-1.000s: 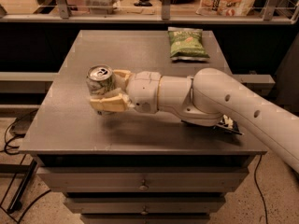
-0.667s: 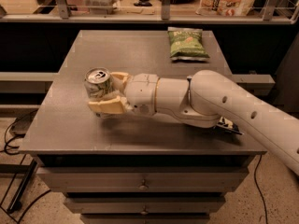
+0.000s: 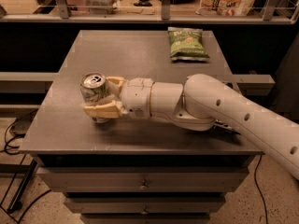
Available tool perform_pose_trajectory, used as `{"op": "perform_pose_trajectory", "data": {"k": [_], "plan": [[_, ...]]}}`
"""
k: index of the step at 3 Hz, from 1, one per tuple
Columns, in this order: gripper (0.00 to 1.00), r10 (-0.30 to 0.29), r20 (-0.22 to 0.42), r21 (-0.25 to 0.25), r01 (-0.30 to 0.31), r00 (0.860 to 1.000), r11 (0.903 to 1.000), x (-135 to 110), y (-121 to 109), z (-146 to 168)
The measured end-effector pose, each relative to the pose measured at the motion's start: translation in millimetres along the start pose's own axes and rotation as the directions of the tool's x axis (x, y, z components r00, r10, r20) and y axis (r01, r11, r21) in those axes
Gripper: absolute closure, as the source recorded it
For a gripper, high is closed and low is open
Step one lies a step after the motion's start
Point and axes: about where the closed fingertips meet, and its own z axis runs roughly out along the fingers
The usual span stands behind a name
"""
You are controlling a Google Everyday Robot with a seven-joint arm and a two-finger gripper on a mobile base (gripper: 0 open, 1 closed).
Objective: Place 7up can upright
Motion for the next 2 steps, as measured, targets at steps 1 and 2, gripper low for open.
{"op": "perform_pose_trajectory", "data": {"k": [1,2], "plan": [[0.35,0.005,-0.008,-0.005,-0.005,1.000,1.0000,1.7,3.2,3.9],[0.12,0.015,-0.015,-0.013,-0.015,1.000,0.9998,4.4,7.8,10.1]]}}
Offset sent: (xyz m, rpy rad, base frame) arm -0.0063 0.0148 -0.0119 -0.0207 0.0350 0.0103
